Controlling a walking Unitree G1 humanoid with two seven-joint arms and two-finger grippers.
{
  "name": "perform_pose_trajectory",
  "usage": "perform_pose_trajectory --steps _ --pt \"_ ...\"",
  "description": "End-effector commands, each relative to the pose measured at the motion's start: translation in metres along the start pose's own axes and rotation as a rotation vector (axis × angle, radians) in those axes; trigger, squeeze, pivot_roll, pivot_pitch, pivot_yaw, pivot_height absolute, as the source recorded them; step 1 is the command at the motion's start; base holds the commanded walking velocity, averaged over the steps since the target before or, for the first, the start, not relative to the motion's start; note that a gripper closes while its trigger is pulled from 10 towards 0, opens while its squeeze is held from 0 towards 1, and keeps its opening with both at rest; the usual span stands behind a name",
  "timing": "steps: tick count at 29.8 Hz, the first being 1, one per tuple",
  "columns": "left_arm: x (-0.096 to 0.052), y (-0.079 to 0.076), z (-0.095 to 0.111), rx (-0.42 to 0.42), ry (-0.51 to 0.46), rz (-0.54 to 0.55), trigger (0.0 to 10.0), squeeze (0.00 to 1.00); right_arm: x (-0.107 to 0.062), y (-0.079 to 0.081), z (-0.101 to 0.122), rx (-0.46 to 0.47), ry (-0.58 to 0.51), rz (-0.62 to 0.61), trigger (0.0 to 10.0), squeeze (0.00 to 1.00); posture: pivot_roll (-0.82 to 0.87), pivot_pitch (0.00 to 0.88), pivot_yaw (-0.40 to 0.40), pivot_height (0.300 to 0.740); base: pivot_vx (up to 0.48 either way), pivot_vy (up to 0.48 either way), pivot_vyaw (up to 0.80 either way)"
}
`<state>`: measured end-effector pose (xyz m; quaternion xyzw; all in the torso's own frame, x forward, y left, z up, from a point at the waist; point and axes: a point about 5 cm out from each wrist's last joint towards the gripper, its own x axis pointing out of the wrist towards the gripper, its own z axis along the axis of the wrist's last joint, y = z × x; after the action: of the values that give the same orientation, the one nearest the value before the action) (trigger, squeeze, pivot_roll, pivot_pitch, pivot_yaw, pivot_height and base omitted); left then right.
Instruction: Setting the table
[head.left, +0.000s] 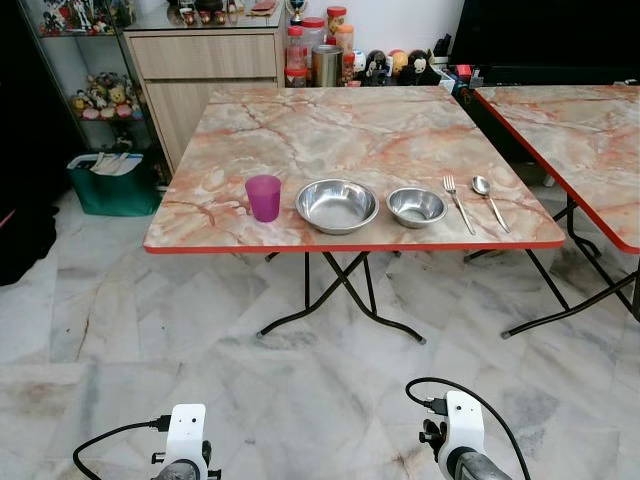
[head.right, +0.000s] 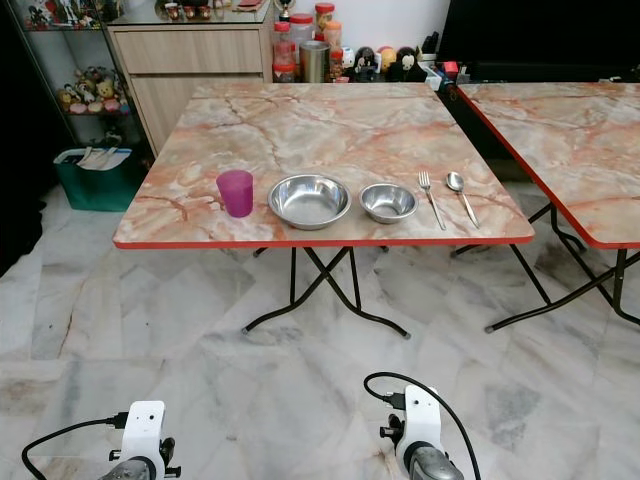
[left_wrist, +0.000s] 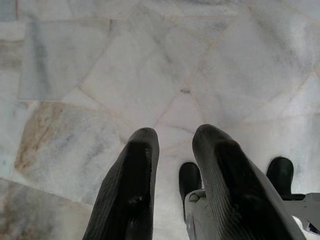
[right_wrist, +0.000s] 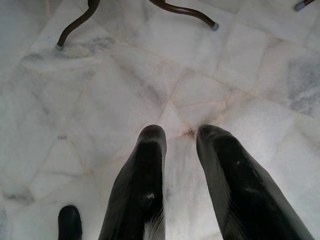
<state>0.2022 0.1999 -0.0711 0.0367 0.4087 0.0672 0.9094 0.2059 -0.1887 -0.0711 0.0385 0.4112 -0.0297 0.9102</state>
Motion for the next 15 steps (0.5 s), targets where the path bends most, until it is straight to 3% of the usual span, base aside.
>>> perform_pose_trajectory --steps 1,15 --pt "0.0 0.0023 -0.002 0.013 0.019 0.004 10.0 0.0 0.0 0.0 0.0004 -0.011 -0.003 0.0 10.0 0.0 0.0 0.0 -0.01 0.74 0.277 0.0 0.0" --pt "0.0001 0.0022 -0.0017 0.039 0.02 -0.013 10.0 0.0 -0.0008 -0.001 -0.0027 -0.021 0.005 -0.001 10.0 0.0 -0.01 0.0 0.001 0.74 0.331 0.0 0.0"
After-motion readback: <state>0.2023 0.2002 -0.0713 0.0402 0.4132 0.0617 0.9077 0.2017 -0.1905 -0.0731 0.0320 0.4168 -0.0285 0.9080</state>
